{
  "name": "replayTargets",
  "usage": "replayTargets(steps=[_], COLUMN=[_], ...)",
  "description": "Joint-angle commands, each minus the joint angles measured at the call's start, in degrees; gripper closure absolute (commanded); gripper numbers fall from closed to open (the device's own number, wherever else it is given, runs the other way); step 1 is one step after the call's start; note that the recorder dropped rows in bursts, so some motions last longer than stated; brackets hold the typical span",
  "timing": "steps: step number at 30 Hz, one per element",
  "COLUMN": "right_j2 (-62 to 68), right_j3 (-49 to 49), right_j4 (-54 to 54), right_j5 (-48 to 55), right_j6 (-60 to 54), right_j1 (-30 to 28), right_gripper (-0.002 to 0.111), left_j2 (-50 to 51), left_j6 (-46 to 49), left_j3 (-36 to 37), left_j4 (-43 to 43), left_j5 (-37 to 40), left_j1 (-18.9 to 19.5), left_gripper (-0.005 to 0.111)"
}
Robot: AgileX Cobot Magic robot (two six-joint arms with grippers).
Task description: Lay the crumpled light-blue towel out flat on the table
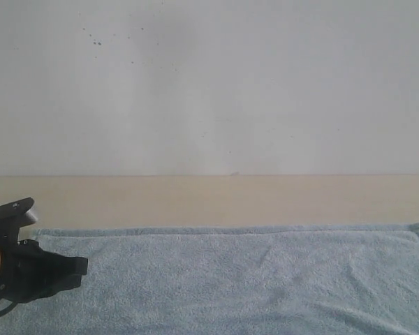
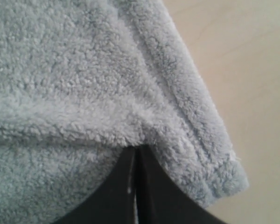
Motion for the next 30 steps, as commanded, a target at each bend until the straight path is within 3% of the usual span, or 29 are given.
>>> replayTargets(steps=[1, 5, 10, 22, 27, 30], right_j2=[1.64, -0.61, -8.18, -30.01, -36.85, -40.11], right_j3=[2.87, 2.87, 2.87, 2.87, 2.87, 2.87], right_j4=[0.11, -0.01, -0.11, -1.05, -10.11, -19.48], right_j5=[7.43, 2.63, -14.73, -33.75, -37.34, -45.86], right_j6=[0.14, -0.14, -4.18, -4.19, 4.64, 9.49], right_j1=[-0.72, -0.72, -0.72, -0.63, 1.57, 5.3], right_gripper=[0.108, 0.108, 0.108, 0.108, 0.108, 0.108], left_j2=[0.19, 0.19, 0.19, -6.03, -12.25, -16.34], left_j6=[-0.03, -0.03, -0.03, 1.66, 1.92, 2.85], left_j3=[-0.37, -0.37, -0.37, -1.75, -1.5, -1.15], left_j4=[-1.29, -1.28, -2.71, -4.24, -4.13, -3.89], left_j5=[0.26, 0.04, -5.74, -10.07, -11.74, -12.47], left_j1=[-0.31, -0.31, -0.31, -0.2, -0.2, -0.2], left_gripper=[0.103, 0.103, 0.103, 0.103, 0.103, 0.103])
